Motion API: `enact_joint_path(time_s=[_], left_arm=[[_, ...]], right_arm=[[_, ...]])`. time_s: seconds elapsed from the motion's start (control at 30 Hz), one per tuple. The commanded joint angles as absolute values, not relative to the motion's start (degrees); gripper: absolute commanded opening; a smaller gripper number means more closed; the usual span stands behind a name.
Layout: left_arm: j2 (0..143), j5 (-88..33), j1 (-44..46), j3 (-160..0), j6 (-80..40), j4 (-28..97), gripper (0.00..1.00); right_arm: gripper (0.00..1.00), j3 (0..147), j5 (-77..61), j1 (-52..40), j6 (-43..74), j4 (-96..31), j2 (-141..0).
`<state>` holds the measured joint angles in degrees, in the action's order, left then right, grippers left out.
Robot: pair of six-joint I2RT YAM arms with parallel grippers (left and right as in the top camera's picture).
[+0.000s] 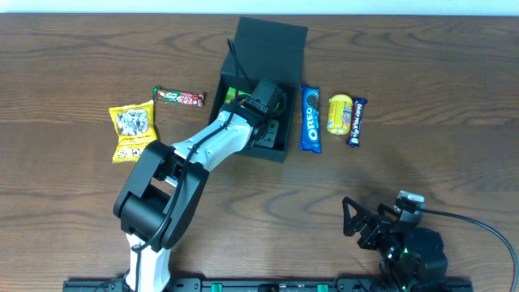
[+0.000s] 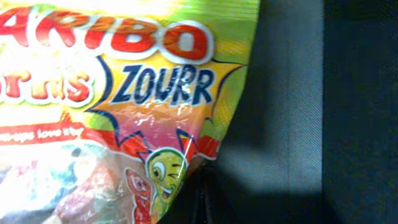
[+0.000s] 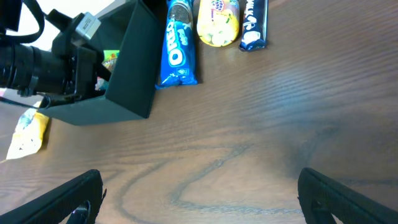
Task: Pack container
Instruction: 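Lower the Haribo bag into the black box and open left gripper, then lift the left gripper out of the box and back away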
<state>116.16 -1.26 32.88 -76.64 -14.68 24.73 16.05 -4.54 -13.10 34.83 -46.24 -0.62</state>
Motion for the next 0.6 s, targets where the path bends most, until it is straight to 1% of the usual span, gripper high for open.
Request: enact_joint_path(time_s=[0.0, 0.07, 0.13, 0.2, 0.27, 0.3, 0.33, 0.43, 0.5, 0.57], left_arm=[[116.0, 1.4, 32.5, -78.0, -18.2, 25.5, 0.06], [113.5, 1.5, 32.5, -79.4, -18.2, 26.8, 0.06], [108.8, 2.6, 32.3, -82.3, -18.0, 29.7, 0.06], [104.6, 4.7, 31.6, -84.4, -18.0, 32.7, 0.06], [99.5, 8.2, 28.9, -85.1, -18.0, 34.8, 0.06], [97.8, 8.1, 26.8, -85.1, -18.0, 35.6, 0.06], [96.4, 6.2, 23.8, -85.1, -18.0, 36.7, 0.06], [96.2, -6.3, 11.7, -84.4, -17.8, 40.4, 0.06], [96.7, -11.6, 6.6, -82.6, -15.9, 40.4, 0.06], [97.3, -14.1, 3.1, -80.8, -14.0, 40.5, 0.06]], right_arm=[[0.99, 15.9, -4.5, -13.0, 36.4, -46.3, -0.3], [0.99, 15.9, -4.6, -13.0, 37.9, -46.3, -0.3], [0.99, 15.9, -4.8, -13.1, 43.6, -46.2, -0.3], [0.99, 15.9, -6.0, -13.1, 45.6, -45.3, -0.4], [0.99, 15.9, -8.4, -13.1, 45.6, -42.7, -0.7], [0.99, 15.9, -9.3, -13.1, 45.6, -41.0, -1.0], [0.99, 15.9, -10.8, -13.1, 45.6, -38.1, -1.7], [0.99, 15.9, -14.6, -13.1, 44.4, -28.5, -7.0], [0.99, 16.1, -17.5, -13.1, 41.2, -22.5, -12.5], [0.99, 16.8, -19.0, -13.1, 38.9, -17.4, -19.7]])
